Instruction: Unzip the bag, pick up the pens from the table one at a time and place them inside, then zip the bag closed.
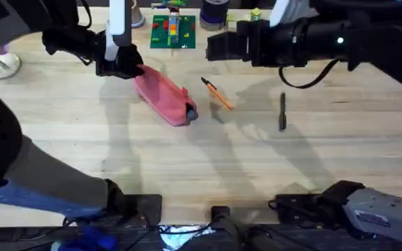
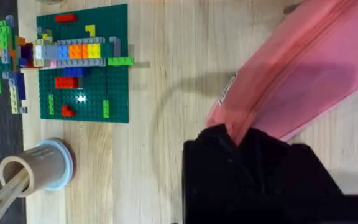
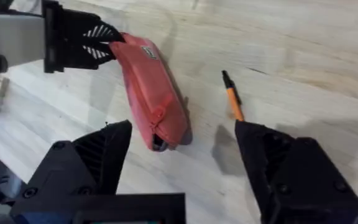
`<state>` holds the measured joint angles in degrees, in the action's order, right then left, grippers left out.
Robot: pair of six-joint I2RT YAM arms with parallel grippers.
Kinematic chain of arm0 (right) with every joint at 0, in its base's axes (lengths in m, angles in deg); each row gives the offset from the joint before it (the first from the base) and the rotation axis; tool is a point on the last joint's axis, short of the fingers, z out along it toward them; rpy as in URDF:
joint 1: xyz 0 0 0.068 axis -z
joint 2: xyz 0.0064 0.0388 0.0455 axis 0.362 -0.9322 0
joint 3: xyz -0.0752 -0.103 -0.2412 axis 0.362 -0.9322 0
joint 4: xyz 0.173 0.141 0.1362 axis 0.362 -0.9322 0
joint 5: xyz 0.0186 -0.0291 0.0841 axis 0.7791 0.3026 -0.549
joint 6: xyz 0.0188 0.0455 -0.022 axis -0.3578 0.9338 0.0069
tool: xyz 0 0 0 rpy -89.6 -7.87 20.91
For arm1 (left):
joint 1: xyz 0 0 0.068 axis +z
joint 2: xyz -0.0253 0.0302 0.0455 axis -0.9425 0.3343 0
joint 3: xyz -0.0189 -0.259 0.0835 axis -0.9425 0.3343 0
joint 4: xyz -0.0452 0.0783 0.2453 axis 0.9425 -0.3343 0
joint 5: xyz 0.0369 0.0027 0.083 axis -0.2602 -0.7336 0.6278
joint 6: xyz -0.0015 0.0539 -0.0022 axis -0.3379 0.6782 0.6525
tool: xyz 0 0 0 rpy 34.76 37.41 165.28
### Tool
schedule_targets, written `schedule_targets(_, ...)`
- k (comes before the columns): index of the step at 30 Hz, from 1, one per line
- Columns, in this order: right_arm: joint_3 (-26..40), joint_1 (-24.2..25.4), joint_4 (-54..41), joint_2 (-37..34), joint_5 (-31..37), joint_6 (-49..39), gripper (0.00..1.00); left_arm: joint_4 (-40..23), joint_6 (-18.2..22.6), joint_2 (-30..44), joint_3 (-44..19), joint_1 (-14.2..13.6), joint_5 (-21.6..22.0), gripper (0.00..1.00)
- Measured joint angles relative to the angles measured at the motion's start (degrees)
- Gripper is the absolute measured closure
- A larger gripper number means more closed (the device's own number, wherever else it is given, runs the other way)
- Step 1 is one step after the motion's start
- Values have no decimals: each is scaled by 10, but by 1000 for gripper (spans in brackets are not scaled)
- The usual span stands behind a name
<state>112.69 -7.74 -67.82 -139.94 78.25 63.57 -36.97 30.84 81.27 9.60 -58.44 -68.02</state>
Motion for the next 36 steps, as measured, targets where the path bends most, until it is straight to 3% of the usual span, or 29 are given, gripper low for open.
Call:
schedule_targets(24, 0, -17, 10, -2, -6, 101, 6, 0, 0, 0, 0, 0, 0, 958)
schedule_targets(36, 1, -52, 35, -67, -6, 105, 6, 0, 0, 0, 0, 0, 0, 958)
